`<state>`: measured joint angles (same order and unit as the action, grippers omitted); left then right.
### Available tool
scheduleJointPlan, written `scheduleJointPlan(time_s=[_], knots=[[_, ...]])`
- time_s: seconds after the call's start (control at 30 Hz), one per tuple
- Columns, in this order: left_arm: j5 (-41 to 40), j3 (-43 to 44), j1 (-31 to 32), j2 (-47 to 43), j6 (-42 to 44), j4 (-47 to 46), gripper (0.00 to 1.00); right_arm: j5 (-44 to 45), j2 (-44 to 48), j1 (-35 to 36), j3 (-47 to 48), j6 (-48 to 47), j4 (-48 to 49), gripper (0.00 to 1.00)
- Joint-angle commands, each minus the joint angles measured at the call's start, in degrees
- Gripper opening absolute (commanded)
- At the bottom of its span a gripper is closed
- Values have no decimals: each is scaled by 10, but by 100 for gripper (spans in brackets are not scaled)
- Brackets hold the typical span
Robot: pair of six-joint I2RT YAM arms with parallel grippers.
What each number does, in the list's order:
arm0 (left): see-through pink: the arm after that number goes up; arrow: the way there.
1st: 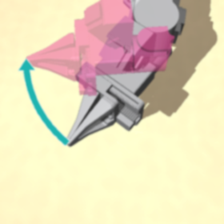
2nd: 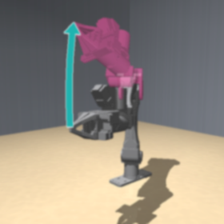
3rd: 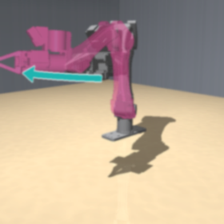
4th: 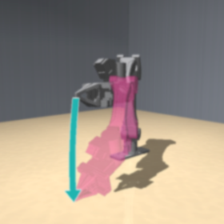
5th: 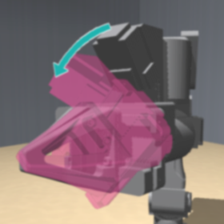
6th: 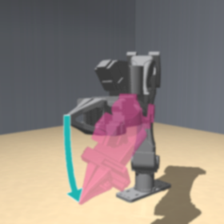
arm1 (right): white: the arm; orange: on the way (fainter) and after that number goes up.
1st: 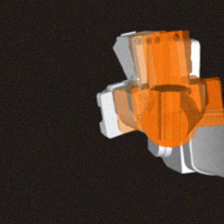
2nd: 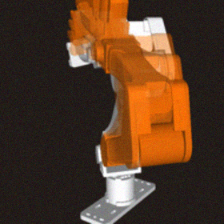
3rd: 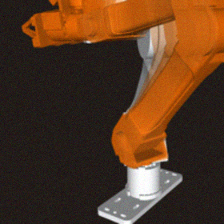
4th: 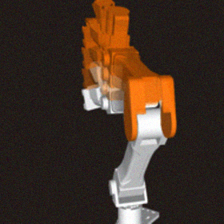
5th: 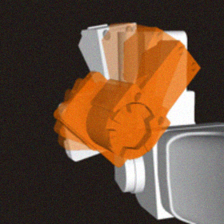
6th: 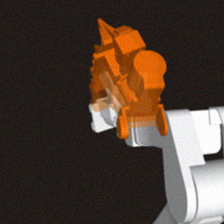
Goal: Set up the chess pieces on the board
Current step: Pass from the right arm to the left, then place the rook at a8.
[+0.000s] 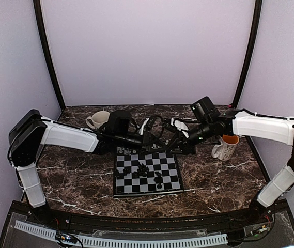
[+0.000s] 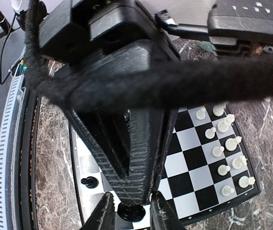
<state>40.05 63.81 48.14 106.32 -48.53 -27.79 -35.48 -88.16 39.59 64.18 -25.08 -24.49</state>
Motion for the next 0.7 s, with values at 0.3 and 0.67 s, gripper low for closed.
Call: scheduleJointPlan(time_s=[0.3,0.67], knots=[[-199,95,51,-6,311,259,7,-69,131,-106,-58,16,-15,45],[-376,176,168,53,560,370,8,-5,155,-197,-121,79,85,49]])
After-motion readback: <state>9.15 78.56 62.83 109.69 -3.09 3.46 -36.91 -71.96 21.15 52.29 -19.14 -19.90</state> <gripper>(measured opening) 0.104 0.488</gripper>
